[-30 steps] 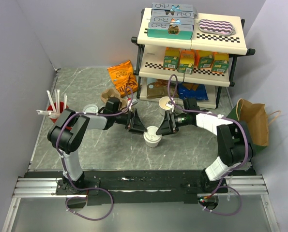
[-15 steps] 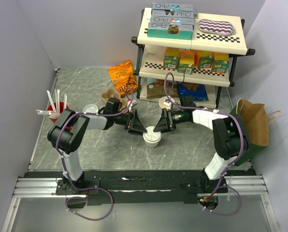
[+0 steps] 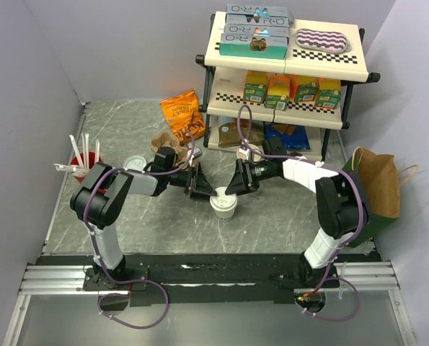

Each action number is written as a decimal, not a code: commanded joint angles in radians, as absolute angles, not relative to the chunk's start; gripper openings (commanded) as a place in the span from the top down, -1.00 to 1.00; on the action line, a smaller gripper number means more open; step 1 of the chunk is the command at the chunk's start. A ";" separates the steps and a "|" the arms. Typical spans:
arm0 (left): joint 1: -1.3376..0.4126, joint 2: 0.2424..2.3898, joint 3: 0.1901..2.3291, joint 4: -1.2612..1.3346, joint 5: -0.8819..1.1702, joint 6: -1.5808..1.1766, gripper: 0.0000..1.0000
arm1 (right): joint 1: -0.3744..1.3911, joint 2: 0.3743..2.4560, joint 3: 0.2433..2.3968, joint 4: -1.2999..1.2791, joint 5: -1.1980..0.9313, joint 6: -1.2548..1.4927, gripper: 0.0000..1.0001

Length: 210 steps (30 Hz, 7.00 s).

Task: Pack the takeout coffee

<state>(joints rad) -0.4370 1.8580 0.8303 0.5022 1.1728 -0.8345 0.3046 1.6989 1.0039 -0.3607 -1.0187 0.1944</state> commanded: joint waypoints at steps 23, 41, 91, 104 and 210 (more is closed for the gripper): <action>-0.426 1.982 0.772 0.617 1.140 -0.856 -0.63 | 0.327 1.663 0.965 -0.428 -0.868 0.060 -0.29; -0.413 2.089 0.805 0.611 1.085 -0.888 -0.58 | 0.264 1.778 0.862 -0.264 -1.017 0.222 -0.10; -0.416 1.937 0.859 0.733 1.144 -0.959 -0.75 | 0.291 1.631 0.917 -0.187 -1.095 0.296 -0.42; -0.388 1.807 0.940 0.321 1.134 -0.660 -0.86 | 0.290 1.678 0.945 -0.134 -1.108 0.357 -0.51; -0.221 1.554 1.410 -0.588 0.867 0.137 -0.99 | 0.566 1.425 0.954 -0.568 -0.629 -0.893 -0.99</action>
<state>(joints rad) -0.2337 1.6131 1.4048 -0.5915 0.8730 0.1165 0.5247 1.3769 0.9413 -0.6434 -0.6823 -0.8146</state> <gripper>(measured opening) 0.994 0.997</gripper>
